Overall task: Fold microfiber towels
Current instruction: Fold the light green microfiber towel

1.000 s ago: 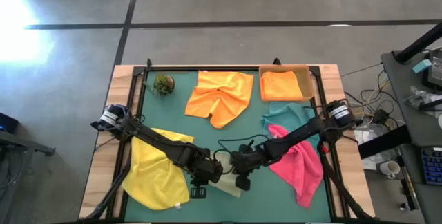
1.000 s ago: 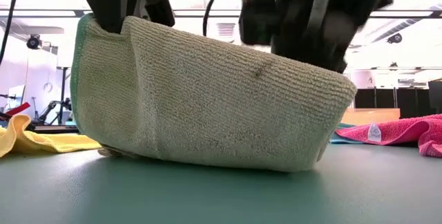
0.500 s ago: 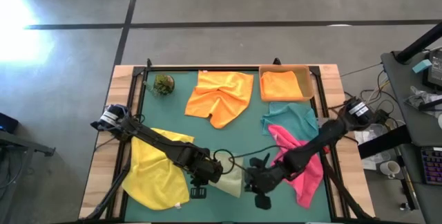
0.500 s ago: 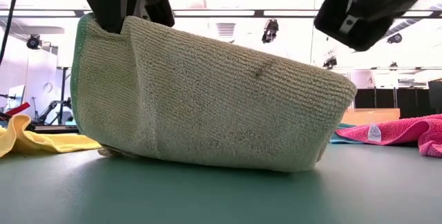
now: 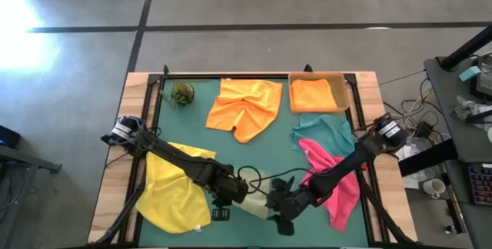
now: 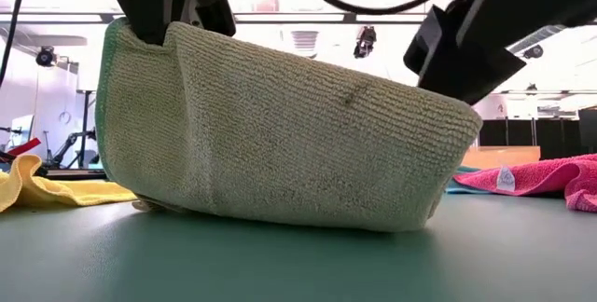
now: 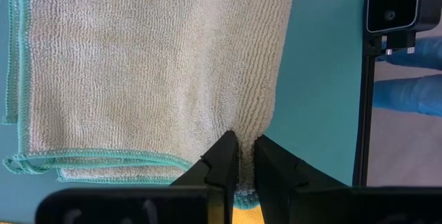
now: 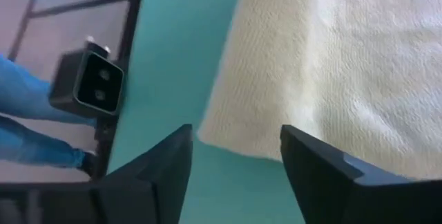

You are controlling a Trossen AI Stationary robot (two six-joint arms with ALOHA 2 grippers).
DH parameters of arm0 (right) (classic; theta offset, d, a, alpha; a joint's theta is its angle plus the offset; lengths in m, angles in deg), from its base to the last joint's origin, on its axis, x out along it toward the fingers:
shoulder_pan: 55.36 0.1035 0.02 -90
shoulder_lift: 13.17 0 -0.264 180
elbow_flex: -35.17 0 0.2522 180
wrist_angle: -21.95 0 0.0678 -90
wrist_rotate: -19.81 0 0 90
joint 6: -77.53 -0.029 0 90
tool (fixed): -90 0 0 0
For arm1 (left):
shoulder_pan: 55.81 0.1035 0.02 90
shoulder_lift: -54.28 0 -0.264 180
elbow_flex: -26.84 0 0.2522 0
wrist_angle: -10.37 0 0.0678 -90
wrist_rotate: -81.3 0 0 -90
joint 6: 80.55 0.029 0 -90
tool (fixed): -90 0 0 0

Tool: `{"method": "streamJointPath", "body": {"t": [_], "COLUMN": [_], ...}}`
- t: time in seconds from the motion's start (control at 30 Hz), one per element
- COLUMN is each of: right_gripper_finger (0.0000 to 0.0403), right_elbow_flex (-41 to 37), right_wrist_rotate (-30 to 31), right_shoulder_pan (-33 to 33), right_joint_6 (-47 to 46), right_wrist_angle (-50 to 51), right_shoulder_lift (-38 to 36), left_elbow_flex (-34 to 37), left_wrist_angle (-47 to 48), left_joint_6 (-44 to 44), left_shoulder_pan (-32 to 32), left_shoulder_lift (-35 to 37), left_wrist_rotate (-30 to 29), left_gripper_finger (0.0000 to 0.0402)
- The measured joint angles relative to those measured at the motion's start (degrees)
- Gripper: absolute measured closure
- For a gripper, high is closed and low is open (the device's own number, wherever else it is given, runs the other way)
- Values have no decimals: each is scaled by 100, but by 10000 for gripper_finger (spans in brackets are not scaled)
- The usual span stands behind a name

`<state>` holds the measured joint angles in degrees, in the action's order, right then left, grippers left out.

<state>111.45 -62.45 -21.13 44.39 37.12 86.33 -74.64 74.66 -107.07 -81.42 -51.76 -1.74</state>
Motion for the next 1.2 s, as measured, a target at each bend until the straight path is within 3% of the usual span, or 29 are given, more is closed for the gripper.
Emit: {"method": "streamJointPath", "body": {"t": [0.23, 0.37, 0.63, 0.77, 1.03, 1.2], "right_gripper_finger": [170, 173, 192, 230, 377, 389], "right_elbow_flex": [2, 4, 164, 430, 822, 1357], "right_wrist_rotate": [47, 128, 693, 732, 603, 386], "right_shoulder_pan": [1, 1, -2, 1, 1, 1], "right_joint_6": [-24, -25, -30, 45, 219, 158], "right_wrist_angle": [-245, -669, -568, -99, 507, 1190], "right_shoulder_lift": [153, 321, 621, 756, 696, 682], "left_elbow_flex": [0, 0, 0, 0, 0, -2], "left_wrist_angle": [-10, -17, -35, -30, 30, 276], "left_joint_6": [1, 7, 11, 13, 7, -96], "left_shoulder_pan": [2, 11, 11, 11, 11, -19], "left_shoulder_lift": [0, 0, 0, 0, 0, 31], "left_wrist_rotate": [2, 2, 2, 2, 9, 28], "left_gripper_finger": [373, 373, 373, 373, 373, 373]}}
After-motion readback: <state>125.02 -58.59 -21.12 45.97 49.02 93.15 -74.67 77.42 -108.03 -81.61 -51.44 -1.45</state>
